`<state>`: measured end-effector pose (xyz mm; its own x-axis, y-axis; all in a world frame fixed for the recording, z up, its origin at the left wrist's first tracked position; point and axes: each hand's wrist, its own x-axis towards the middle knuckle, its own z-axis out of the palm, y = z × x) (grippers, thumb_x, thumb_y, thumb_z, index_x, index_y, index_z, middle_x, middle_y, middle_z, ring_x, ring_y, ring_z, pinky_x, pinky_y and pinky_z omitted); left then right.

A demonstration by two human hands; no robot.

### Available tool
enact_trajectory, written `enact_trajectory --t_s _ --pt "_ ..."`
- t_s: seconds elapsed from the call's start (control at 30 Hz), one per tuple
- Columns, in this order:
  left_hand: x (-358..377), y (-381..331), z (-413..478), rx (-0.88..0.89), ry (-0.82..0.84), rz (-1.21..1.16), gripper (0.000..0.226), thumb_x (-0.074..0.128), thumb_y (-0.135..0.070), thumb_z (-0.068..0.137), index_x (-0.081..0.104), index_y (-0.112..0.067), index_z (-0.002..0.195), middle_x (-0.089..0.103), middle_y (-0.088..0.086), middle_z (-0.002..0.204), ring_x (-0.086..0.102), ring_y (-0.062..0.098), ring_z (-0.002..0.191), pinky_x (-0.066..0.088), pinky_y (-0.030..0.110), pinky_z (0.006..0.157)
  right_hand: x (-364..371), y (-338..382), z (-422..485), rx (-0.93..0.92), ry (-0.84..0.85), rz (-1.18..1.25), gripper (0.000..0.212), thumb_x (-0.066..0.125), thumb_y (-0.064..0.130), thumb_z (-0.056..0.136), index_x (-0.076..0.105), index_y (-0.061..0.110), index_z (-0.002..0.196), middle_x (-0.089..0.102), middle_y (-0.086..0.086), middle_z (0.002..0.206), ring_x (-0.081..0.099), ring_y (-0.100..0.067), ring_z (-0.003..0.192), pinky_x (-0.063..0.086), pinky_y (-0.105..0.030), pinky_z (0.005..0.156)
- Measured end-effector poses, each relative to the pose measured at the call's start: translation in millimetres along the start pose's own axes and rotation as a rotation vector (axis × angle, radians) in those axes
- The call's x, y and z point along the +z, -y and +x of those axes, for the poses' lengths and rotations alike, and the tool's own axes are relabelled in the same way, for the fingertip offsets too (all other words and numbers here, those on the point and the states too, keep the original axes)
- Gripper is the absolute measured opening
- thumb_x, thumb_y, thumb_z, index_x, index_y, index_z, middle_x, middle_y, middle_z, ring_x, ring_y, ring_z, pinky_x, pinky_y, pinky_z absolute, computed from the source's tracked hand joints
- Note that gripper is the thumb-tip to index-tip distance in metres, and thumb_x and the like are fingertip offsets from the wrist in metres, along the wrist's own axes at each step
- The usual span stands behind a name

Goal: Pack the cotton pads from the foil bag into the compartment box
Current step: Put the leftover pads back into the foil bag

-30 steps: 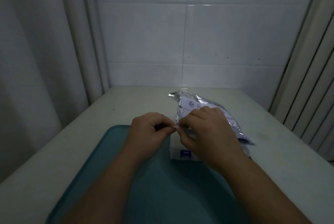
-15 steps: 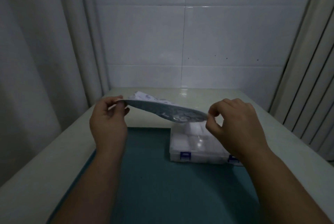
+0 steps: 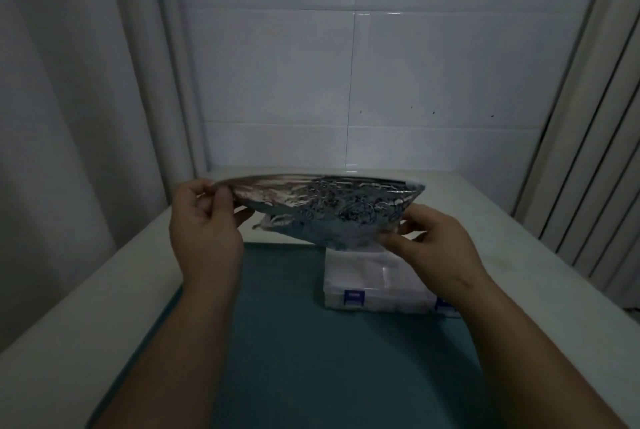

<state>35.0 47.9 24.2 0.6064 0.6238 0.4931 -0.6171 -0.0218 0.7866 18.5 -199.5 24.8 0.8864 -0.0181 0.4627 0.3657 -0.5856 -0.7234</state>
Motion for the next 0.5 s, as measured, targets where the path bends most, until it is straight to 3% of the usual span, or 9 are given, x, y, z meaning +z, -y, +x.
enact_trajectory --t_s 0.07,0.17,0.23,0.3,0.33,0.4,0.5 --pt "0 0 -1 0.017 0.011 0.015 0.027 0.051 -0.007 0.097 0.050 -0.031 0.083 0.068 -0.016 0.067 0.064 0.008 0.068 0.057 0.034 0.069 0 -1 2 -0.007 -0.010 0.046 0.006 0.074 0.020 0.081 0.070 0.015 0.080 0.068 0.001 0.077 0.061 -0.014 0.071 0.046 -0.031 0.062" --pt "0 -1 -1 0.016 0.069 0.065 0.017 0.058 -0.015 0.095 0.057 -0.031 0.088 0.069 -0.021 0.070 0.061 -0.004 0.069 0.052 0.029 0.072 1 -3 3 -0.024 -0.041 0.085 0.024 0.072 0.017 0.083 0.061 -0.004 0.079 0.063 -0.026 0.077 0.059 -0.036 0.069 0.049 -0.040 0.065" --pt "1 1 -3 -0.049 0.190 0.054 0.004 0.060 -0.024 0.093 0.063 -0.024 0.097 0.069 -0.017 0.081 0.060 -0.008 0.073 0.050 0.018 0.071 2 -4 4 -0.014 -0.054 0.130 0.023 0.070 0.017 0.085 0.061 -0.005 0.083 0.064 -0.027 0.082 0.061 -0.042 0.077 0.051 -0.048 0.072" --pt "2 4 -7 -0.102 0.323 0.099 0.028 0.064 -0.038 0.088 0.063 -0.017 0.105 0.068 -0.010 0.091 0.060 -0.005 0.076 0.047 0.010 0.066 1 -2 3 0.005 -0.055 0.195 0.019 0.067 0.014 0.087 0.063 -0.004 0.090 0.066 -0.026 0.086 0.063 -0.039 0.080 0.052 -0.049 0.074" --pt "3 5 -9 -0.126 0.369 0.136 0.032 0.063 -0.044 0.085 0.064 -0.018 0.103 0.068 -0.009 0.092 0.060 -0.003 0.076 0.047 0.010 0.064 1 0 3 0.008 -0.052 0.222 0.018 0.065 0.012 0.088 0.062 -0.005 0.093 0.066 -0.027 0.087 0.063 -0.036 0.076 0.053 -0.046 0.072" --pt "5 5 -13 -0.152 0.385 0.200 0.019 0.060 -0.040 0.088 0.065 -0.023 0.096 0.070 -0.010 0.090 0.063 0.002 0.077 0.049 0.012 0.064 1 0 2 0.028 -0.050 0.267 0.017 0.062 0.011 0.090 0.061 -0.005 0.094 0.066 -0.026 0.088 0.064 -0.029 0.073 0.053 -0.040 0.068" --pt "7 6 -15 -0.126 0.338 0.232 0.011 0.058 -0.029 0.094 0.068 -0.026 0.089 0.072 -0.006 0.086 0.065 0.008 0.077 0.052 0.024 0.068 2 4 -1 0.049 -0.066 0.351 0.018 0.055 0.018 0.096 0.062 0.004 0.089 0.067 -0.020 0.086 0.063 -0.035 0.080 0.053 -0.049 0.074"
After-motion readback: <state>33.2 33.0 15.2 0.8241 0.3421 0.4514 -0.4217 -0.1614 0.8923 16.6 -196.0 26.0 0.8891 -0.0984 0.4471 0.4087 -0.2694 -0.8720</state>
